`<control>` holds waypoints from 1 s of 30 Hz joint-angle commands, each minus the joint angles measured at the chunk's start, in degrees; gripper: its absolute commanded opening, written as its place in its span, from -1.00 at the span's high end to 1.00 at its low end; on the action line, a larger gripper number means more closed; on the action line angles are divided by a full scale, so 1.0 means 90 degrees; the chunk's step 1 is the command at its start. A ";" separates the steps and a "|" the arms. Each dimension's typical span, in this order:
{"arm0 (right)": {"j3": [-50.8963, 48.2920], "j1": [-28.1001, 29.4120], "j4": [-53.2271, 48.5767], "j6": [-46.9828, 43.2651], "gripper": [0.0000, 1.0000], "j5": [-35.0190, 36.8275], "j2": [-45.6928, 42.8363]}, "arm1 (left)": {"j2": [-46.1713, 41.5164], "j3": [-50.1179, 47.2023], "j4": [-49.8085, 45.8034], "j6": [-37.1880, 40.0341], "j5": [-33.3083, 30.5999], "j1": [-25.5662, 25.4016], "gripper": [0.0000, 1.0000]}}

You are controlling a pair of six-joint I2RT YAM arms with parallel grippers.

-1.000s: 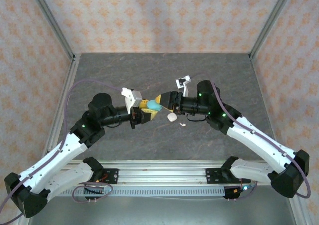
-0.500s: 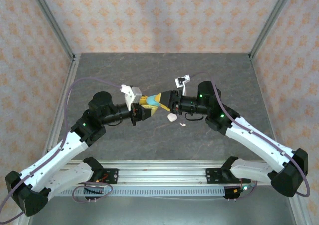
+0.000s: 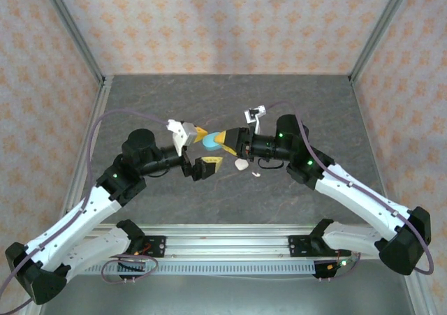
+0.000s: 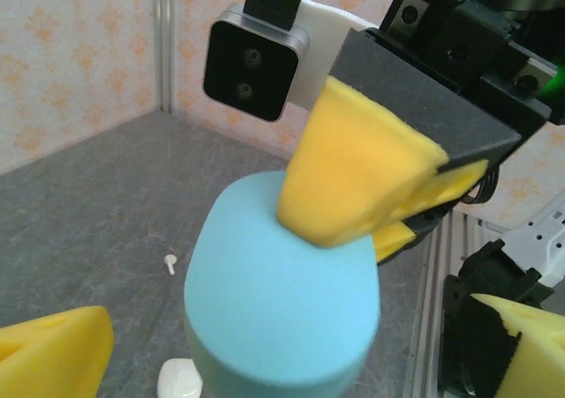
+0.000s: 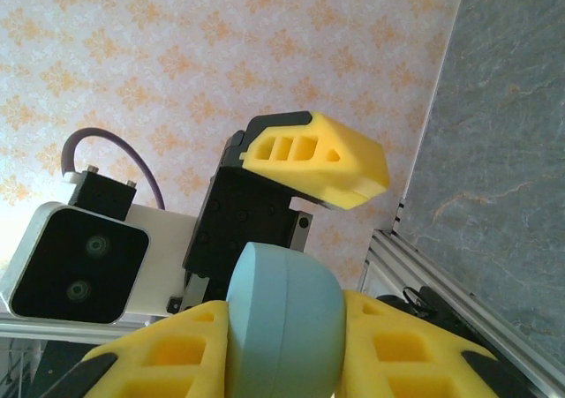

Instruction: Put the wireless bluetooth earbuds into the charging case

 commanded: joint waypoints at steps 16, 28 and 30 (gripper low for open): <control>0.1211 -0.0149 -0.0725 -0.0771 0.59 0.1506 0.2681 | -0.0925 0.0104 -0.2733 -0.0554 -0.4726 0.0025 -1.00; 0.4351 -0.0144 0.0195 -0.0297 0.58 0.0565 0.7079 | -0.1071 -0.0158 -0.3117 -0.1429 -0.4977 0.0553 -1.00; 0.4865 -0.0149 0.0215 -0.0206 0.58 0.0549 0.7605 | -0.1071 -0.0232 -0.3077 -0.1460 -0.4876 0.0678 -1.00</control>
